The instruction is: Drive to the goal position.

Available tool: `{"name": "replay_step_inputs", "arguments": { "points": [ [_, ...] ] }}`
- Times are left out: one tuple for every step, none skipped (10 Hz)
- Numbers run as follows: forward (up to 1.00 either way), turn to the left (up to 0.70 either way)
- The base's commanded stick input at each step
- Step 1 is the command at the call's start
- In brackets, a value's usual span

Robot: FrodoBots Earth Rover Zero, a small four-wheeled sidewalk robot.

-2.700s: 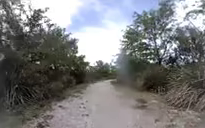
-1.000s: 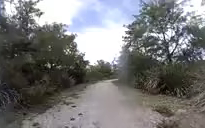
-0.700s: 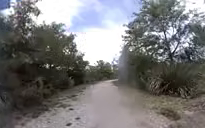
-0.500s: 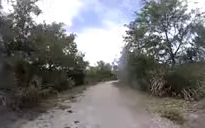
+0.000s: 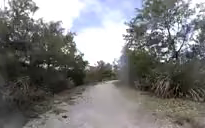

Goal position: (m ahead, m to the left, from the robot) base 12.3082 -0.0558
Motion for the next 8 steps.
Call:
{"name": "replay_step_inputs", "arguments": {
  "points": [
    [0.45,0.00],
    [0.45,0.00],
    [0.45,0.00],
    [0.45,0.00],
    [0.45,0.00],
    [0.45,0.00],
    [0.45,0.00],
    [0.45,0.00]
  ]
}}
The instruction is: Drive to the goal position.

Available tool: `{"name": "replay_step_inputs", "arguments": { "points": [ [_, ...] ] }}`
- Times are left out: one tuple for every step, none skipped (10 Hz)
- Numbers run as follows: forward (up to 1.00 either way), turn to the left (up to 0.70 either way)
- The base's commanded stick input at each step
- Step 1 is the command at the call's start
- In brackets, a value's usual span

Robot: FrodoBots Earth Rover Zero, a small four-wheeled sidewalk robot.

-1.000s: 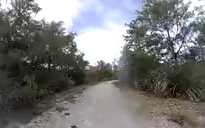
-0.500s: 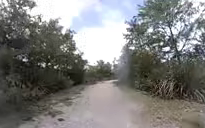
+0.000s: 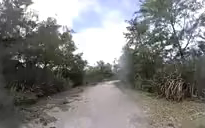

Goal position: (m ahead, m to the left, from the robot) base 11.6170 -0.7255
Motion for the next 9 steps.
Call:
{"name": "replay_step_inputs", "arguments": {
  "points": [
    [0.45,0.00],
    [0.45,0.00],
    [0.45,0.10],
    [0.45,0.22],
    [0.45,0.27],
    [0.45,0.27],
    [0.45,0.27],
    [0.45,0.25],
    [0.45,0.02]
  ]
}}
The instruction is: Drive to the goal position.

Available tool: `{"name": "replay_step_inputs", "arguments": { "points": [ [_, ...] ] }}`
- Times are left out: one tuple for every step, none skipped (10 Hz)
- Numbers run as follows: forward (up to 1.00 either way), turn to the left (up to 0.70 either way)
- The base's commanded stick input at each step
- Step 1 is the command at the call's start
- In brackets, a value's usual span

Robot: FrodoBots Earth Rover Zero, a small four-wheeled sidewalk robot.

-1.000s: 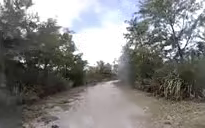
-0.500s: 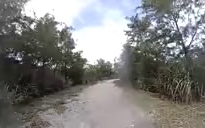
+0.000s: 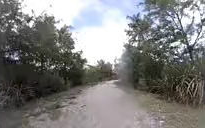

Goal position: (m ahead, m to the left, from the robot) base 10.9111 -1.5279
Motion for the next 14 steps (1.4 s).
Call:
{"name": "replay_step_inputs", "arguments": {
  "points": [
    [0.45,0.00],
    [0.45,0.00],
    [0.45,0.00],
    [0.45,0.00],
    [0.45,0.00],
    [0.45,0.00],
    [0.45,0.00],
    [0.45,0.00],
    [0.45,0.00],
    [0.45,0.00],
    [0.45,0.00],
    [0.45,0.00],
    [0.45,0.00],
    [0.45,0.00]
  ]
}}
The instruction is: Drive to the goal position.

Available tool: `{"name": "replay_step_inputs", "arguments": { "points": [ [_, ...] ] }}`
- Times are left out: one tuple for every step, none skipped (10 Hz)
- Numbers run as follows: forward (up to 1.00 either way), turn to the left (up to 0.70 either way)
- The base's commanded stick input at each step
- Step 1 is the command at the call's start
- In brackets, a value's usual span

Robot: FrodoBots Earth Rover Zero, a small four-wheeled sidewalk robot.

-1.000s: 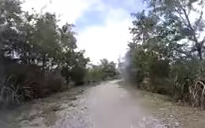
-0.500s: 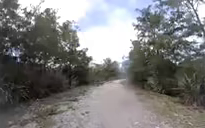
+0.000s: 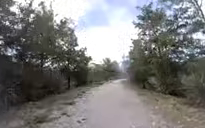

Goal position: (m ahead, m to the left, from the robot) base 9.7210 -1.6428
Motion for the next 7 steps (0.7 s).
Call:
{"name": "replay_step_inputs", "arguments": {
  "points": [
    [0.45,0.00],
    [0.45,0.00],
    [0.45,0.00],
    [0.45,0.00],
    [0.45,0.00],
    [0.45,0.00],
    [0.45,-0.12]
  ]
}}
